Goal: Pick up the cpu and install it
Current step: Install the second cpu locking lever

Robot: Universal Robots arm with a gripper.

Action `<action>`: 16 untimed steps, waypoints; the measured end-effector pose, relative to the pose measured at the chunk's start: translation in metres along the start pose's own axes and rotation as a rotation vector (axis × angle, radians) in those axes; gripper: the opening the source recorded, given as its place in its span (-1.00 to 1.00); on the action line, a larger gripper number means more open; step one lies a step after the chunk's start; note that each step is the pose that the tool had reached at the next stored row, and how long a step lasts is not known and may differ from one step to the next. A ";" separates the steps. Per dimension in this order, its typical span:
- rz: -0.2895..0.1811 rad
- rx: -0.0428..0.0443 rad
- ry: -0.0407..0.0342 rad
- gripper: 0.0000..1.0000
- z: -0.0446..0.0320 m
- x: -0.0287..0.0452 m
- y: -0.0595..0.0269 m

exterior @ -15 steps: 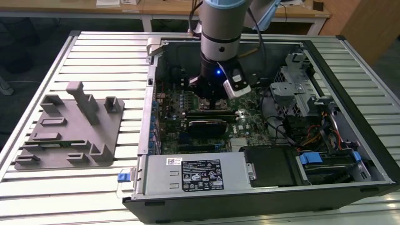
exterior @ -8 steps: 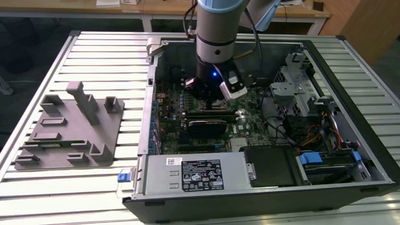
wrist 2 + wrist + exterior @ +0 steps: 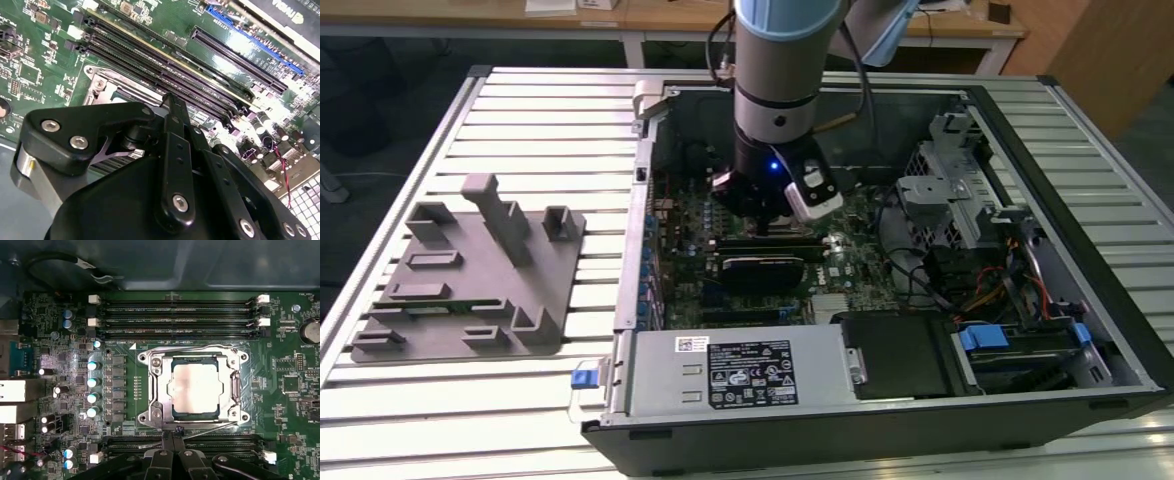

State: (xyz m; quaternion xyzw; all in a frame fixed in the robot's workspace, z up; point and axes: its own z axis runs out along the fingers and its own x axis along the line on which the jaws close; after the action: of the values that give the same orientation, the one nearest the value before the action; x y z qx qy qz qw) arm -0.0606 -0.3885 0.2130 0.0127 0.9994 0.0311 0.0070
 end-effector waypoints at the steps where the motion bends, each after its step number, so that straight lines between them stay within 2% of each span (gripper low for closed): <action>1: 0.000 -0.0049 0.0002 -0.79 0.0004 0.0006 -0.0008; 7: -0.005 -0.0369 0.0013 -0.79 0.0039 0.0054 -0.0055; 9: -0.005 -0.0414 0.0015 -0.79 0.0048 0.0065 -0.0069; 11: -0.007 -0.0496 0.0017 -0.79 0.0065 0.0088 -0.0091; 16: -0.009 -0.0785 0.0025 -0.79 0.0077 0.0117 -0.0131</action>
State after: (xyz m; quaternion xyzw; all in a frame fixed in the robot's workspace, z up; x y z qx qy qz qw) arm -0.0725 -0.4008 0.2044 0.0078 0.9975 0.0703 0.0064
